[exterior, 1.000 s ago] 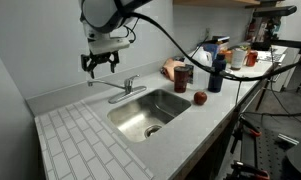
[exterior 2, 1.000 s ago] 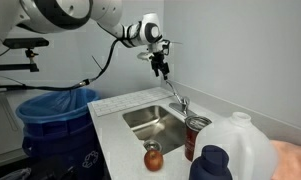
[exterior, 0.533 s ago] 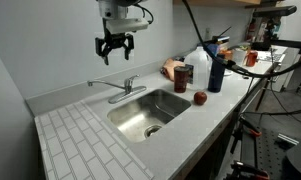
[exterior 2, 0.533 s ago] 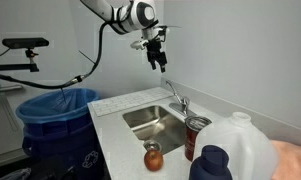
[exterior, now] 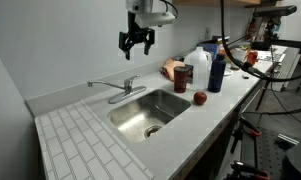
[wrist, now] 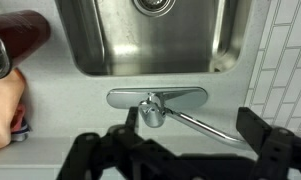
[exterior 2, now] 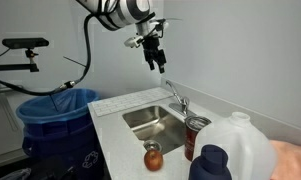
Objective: Move the spout to the left
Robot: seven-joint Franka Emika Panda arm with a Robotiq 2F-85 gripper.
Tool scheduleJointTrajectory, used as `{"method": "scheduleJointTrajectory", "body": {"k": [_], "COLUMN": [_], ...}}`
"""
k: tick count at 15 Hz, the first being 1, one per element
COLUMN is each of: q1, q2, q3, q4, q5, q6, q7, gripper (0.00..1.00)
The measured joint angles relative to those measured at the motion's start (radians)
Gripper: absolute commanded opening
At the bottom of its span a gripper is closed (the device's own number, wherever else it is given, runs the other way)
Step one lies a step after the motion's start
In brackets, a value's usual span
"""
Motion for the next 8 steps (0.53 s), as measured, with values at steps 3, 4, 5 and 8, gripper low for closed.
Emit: {"method": "scheduleJointTrajectory", "body": {"k": [3,4,5,8], "q1": [-0.002,-0.002,-0.002,-0.003], "q2": [0.016,0.017,0.018,0.019], "q3": [0.01,0.011,0.011,0.011], "q4": [0.01,0.01,0.011,0.012], "q5": [0.0,0.0,0.0,0.0], "q6": [0.0,0.0,0.0,0.0], "q7": [0.001,0.001,0.001,0.001], "gripper": [1.0,1.0,1.0,1.0]}}
